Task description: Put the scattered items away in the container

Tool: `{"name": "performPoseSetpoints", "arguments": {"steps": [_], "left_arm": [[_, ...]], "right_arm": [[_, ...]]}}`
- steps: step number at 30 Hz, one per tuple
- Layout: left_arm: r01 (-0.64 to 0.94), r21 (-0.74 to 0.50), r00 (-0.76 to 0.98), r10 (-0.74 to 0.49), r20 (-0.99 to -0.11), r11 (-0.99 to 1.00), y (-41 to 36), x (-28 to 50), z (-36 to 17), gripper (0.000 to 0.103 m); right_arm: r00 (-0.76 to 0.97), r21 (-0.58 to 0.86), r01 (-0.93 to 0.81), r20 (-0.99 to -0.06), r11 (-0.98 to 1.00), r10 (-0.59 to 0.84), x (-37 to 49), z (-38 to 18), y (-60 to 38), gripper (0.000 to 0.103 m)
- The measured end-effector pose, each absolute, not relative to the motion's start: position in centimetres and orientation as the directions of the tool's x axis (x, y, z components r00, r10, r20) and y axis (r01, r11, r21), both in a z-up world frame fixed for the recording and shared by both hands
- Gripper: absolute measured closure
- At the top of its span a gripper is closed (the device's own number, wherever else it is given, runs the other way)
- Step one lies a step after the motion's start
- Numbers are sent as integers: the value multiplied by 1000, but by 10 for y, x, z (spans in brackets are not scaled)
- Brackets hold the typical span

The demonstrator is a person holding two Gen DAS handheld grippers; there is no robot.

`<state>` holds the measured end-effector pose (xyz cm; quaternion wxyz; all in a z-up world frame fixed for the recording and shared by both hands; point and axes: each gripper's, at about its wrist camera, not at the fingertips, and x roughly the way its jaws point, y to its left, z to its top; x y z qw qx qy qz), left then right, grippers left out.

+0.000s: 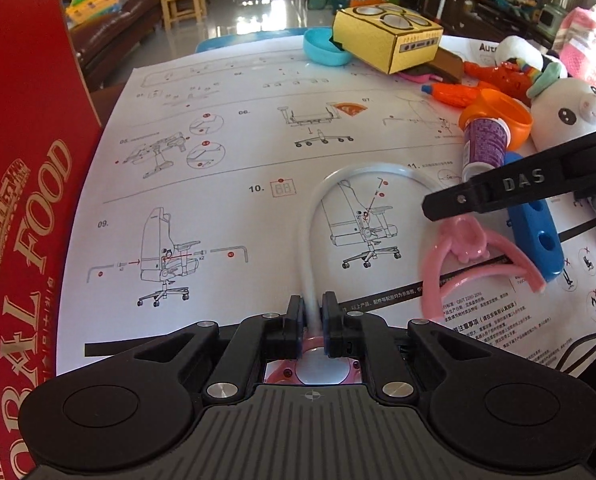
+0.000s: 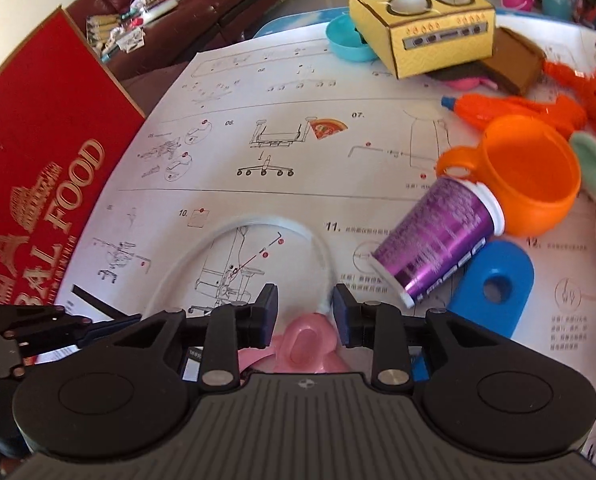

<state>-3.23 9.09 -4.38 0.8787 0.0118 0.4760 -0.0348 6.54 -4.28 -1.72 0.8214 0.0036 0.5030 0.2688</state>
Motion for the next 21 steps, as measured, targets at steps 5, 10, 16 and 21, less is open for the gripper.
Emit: {"name": "performPoseSetpoints", "arguments": {"steps": [5, 10, 16, 21], "left_arm": [[78, 16, 513, -26, -858, 997, 89, -26, -42, 81], [62, 89, 480, 49, -876, 994, 90, -11, -41, 53], [53, 54, 489, 21, -872, 997, 95, -14, -41, 96], [11, -9, 506, -14, -862, 1000, 106, -18, -40, 99]], "right_arm": [[394, 150, -501, -837, 852, 379, 61, -18, -27, 78], [325, 248, -468, -845, 848, 426, 65, -18, -31, 94], [288, 295, -459, -842, 838, 455, 57, -16, -28, 94], [300, 277, -450, -848, 849, 436, 61, -17, -33, 94]]}}
